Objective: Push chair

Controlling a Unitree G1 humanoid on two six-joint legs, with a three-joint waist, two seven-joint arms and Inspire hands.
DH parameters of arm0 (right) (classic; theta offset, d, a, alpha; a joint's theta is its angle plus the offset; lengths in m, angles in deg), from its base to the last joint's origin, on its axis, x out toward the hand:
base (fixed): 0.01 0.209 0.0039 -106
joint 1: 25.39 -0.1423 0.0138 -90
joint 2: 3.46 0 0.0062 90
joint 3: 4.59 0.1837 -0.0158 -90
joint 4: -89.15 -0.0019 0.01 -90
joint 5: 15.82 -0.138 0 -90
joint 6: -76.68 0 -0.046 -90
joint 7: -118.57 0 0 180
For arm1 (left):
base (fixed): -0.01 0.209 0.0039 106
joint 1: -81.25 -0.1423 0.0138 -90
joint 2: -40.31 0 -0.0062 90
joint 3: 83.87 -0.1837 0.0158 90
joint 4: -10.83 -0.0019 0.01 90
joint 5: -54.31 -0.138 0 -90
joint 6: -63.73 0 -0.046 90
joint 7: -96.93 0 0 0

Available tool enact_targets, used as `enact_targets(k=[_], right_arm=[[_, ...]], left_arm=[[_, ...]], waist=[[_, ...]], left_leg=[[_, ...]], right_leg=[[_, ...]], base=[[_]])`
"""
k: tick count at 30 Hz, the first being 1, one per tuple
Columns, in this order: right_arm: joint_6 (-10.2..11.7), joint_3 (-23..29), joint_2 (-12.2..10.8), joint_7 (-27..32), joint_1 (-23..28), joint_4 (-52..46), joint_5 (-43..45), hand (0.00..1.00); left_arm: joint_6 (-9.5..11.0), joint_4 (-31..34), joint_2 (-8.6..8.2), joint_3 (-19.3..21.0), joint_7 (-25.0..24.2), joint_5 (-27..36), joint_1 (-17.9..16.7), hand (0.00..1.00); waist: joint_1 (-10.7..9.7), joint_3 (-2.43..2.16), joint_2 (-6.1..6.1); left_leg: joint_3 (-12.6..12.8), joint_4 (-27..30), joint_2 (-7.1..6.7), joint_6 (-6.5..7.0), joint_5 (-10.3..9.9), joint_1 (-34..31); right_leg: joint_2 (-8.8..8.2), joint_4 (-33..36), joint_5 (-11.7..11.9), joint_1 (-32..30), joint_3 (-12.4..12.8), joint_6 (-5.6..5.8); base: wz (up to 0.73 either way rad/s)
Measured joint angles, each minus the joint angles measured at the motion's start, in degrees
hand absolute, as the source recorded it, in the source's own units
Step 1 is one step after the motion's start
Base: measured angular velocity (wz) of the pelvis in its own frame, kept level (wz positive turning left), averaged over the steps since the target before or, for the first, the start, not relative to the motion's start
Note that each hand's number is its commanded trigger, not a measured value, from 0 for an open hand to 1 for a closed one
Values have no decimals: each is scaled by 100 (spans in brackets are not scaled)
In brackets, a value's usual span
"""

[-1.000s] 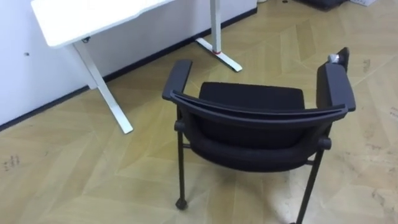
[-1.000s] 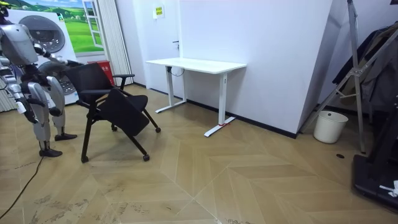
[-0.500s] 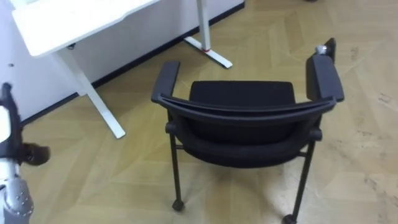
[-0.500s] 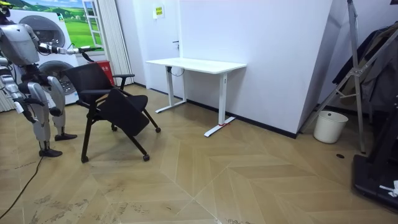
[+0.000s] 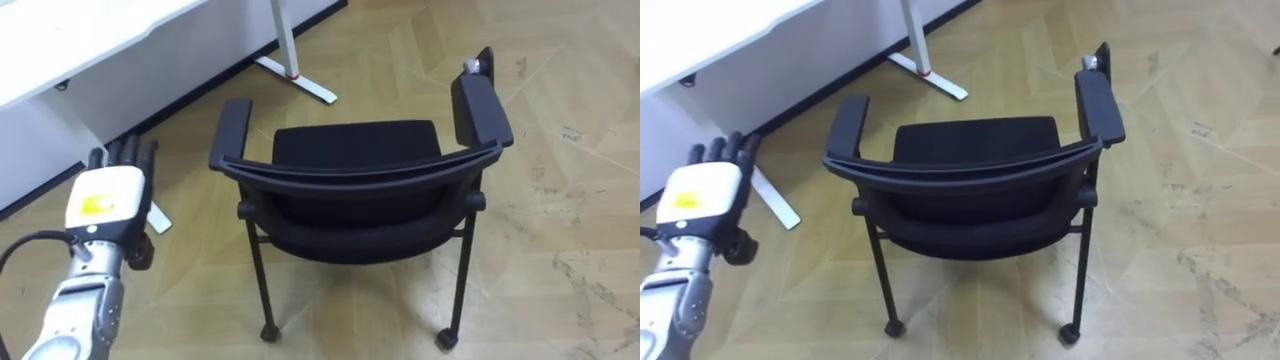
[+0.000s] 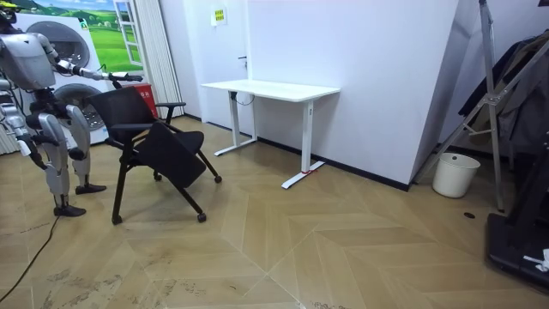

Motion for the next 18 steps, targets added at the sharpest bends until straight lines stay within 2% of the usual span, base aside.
enact_targets(k=[6,10,18], right_arm=[[0,-87,-1,58,-50,1,-66,0],[7,-99,-2,132,-177,21,-57,0],[63,-99,-3,187,-294,22,-42,0]], left_arm=[[-44,63,2,-25,-128,-150,9,0],[-89,150,1,-277,-229,-501,10,0],[-67,182,2,-339,-250,-502,24,0]], waist=[[-35,-6,-10],[-99,-3,-22],[-155,-9,-15]], left_leg=[[76,2,1,0,0,-4],[76,6,2,0,0,-12],[78,14,3,0,0,-7]], right_leg=[[1,8,0,-35,73,0],[0,9,0,-37,72,0],[1,7,0,-38,80,0]], base=[[-6],[0],[0]])
